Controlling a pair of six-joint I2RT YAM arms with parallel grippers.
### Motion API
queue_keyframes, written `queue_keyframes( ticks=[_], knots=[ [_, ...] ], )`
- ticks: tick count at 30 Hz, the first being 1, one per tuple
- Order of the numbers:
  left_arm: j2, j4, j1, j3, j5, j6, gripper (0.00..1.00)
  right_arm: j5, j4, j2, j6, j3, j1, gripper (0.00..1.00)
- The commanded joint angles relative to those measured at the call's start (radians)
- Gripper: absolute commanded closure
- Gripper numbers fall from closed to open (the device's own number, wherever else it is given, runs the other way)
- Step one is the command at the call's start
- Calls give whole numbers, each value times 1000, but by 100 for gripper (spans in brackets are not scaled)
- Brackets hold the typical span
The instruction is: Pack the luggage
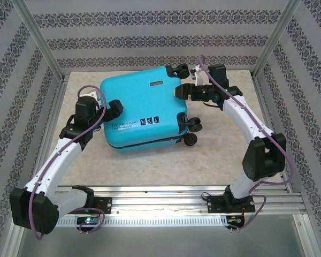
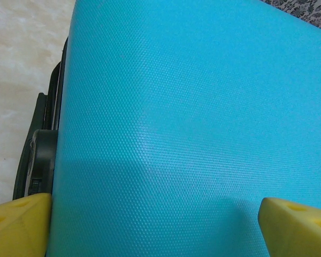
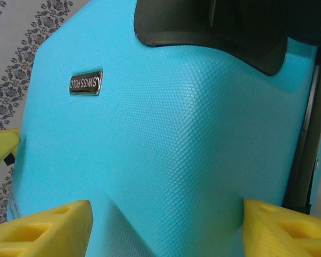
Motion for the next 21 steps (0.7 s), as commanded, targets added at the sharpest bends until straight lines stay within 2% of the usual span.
queue_keyframes(
  ticks=[1, 5, 13, 21],
  knots=[
    [6, 198, -81, 18, 227, -48, 4, -269, 106, 11, -26, 92, 98, 31],
    [21, 252, -80, -15, 213, -35, 2, -249, 108, 68, -29, 103, 98, 31],
    [148, 279, -79, 33, 226, 100, 1, -132, 94, 134, -28, 65, 80, 31],
    [207, 334, -76, 43, 179, 150, 0, -130, 82, 187, -42, 53, 66, 31]
  ],
)
